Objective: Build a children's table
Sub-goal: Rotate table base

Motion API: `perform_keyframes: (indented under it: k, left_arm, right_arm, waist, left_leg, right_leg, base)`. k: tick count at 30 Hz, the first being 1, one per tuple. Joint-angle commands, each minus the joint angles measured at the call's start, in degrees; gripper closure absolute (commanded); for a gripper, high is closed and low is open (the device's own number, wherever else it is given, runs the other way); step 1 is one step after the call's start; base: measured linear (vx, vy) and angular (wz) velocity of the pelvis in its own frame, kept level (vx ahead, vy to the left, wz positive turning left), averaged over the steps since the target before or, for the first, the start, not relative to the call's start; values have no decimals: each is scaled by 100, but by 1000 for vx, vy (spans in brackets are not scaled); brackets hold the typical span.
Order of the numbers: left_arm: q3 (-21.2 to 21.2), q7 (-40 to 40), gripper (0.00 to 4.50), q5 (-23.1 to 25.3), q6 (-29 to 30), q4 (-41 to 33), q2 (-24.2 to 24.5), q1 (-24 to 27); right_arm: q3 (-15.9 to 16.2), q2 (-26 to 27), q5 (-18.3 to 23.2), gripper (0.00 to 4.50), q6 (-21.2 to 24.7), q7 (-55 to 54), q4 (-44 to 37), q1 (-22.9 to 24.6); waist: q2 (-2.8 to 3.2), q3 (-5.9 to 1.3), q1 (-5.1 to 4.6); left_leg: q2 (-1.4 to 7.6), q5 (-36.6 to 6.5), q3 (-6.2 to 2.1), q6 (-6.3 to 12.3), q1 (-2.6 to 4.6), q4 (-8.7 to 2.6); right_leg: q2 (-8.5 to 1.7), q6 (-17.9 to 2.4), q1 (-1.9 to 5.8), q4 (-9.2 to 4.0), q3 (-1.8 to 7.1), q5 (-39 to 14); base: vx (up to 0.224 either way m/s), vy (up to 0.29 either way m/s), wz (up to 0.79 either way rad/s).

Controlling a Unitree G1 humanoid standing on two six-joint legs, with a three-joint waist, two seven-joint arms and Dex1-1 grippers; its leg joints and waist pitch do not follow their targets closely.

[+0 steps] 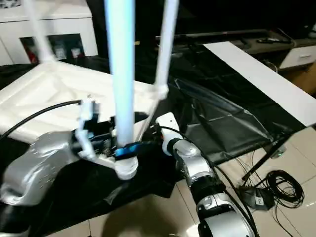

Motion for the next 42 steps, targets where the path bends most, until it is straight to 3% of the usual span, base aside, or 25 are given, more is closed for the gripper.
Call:
perform_keyframes:
  k: [1,5,12,16,17,19,20,23,24,28,30,31,32,33,37,40,42]
  left_arm:
    - [-262,124,3,240,-139,183,-101,-122]
    - [-238,588,3,721,-473,775,-297,-391]
    - [-160,867,3,899,-799,1356,-641,-722]
    - [-239,1001,3,1022,-1050,1688,-922,-910]
    - [-262,1061,3,1029,-1117,1795,-1069,-987]
    - [-280,1141,3,1091,-1249,1954,-1255,-1087]
    - [-280,1142,3,1092,-1251,1957,-1258,-1089]
    - [-274,1809,3,1579,-1631,2543,-1500,-1360]
    - [-300,2008,3,1798,-1751,2734,-1493,-1437]
    - [-298,2468,3,2228,-2103,3179,-1481,-1628]
    - [-211,2451,3,2166,-2174,3214,-1536,-1656]
    - [-138,2229,3,1969,-2176,3111,-1595,-1621]
    - [-84,2077,3,1815,-2154,3010,-1638,-1579]
    - [-33,1812,3,1585,-2108,2802,-1684,-1473]
    - [94,1612,3,1242,-1906,2440,-1711,-1176]
    - [185,1809,3,1069,-1732,2107,-1672,-824]
    - [170,2214,3,1225,-1570,1680,-1580,-365]
  right_arm:
    - [214,193,6,82,-127,214,-33,-78]
    - [164,221,22,82,-234,314,61,-106]
    - [367,273,232,82,-196,1295,-327,124]
    - [377,312,308,82,-190,1450,-382,159]
    - [376,309,315,82,-196,1474,-383,158]
    - [339,286,255,82,-276,1369,-332,131]
    - [338,285,253,82,-278,1366,-331,130]
    - [-37,193,202,82,-490,773,-197,3]
    - [-151,151,211,82,-525,627,-201,-11]
    - [-487,-55,368,82,-504,451,-394,41]
    - [-553,-142,437,82,-449,519,-554,112]
    - [-582,-241,489,82,-383,640,-770,224]
    - [-603,-322,530,82,-323,734,-954,321]
    - [-621,-456,568,82,-231,862,-1279,498]
    - [-705,-633,487,82,-80,720,-1914,808]
    - [-802,-726,492,82,125,512,-2493,1058]
    - [-895,-801,340,82,307,150,-3034,1315]
  waist:
    - [108,-311,24]
    - [127,-313,25]
    - [123,-309,30]
    - [146,-311,44]
    - [156,-314,43]
    - [151,-315,64]
    - [143,-315,65]
    - [171,-321,103]
    - [153,-312,106]
    - [151,-319,120]
    - [142,-333,124]
    - [202,-340,129]
    - [178,-340,137]
    - [159,-346,190]
    - [221,-350,214]
    - [240,-336,203]
    - [237,-318,205]
  left_leg:
    - [46,-2044,-25,-287,46,-450]
    - [37,-2136,-37,-284,59,-450]
    - [41,-2274,-63,-208,48,-453]
    - [47,-2312,-63,-198,76,-449]
    - [49,-2285,-74,-201,57,-457]
    - [52,-2303,-54,-186,89,-446]
    - [52,-2301,-56,-182,72,-451]
    - [52,-2308,-53,-181,105,-442]
    - [42,-2345,-53,-163,108,-440]
    - [27,-2210,-66,-111,50,-443]
    - [30,-2035,-65,-80,12,-437]
    - [34,-1929,-56,-61,13,-428]
    - [37,-1878,-44,-31,16,-421]
    - [52,-1578,-37,78,-6,-408]
    - [59,-1262,-17,195,-14,-383]
    - [58,-1367,-11,219,-1,-396]
    - [76,-1493,-16,136,8,-421]
  right_leg:
    - [-209,-865,258,-438,159,-1987]
    - [-192,-873,245,-454,145,-2038]
    - [-213,-845,243,-503,132,-2273]
    - [-212,-954,221,-510,127,-2208]
    - [-217,-980,244,-498,127,-2142]
    - [-209,-1024,212,-511,132,-2075]
    - [-208,-1040,233,-502,131,-2031]
    - [-215,-1009,211,-525,128,-2051]
    - [-206,-963,209,-541,122,-2142]
    - [-227,-820,254,-546,110,-2283]
    - [-248,-873,284,-524,116,-2166]
    - [-241,-955,279,-514,124,-1932]
    - [-234,-995,286,-522,125,-1799]
    - [-237,-1192,331,-447,138,-1245]
    - [-228,-1397,342,-392,136,-758]
    - [-216,-1372,345,-406,137,-885]
    - [-218,-1178,341,-443,140,-1290]
  base:
    - [0,0,0]
    - [0,0,0]
    - [0,0,0]
    - [0,0,0]
    - [0,0,0]
    - [0,0,0]
    - [0,0,0]
    - [0,0,0]
    - [0,0,0]
    - [0,0,0]
    - [0,0,0]
    - [0,0,0]
    - [0,0,0]
    - [0,0,0]
    - [14,2,1]
    - [0,0,0]
    - [0,0,0]
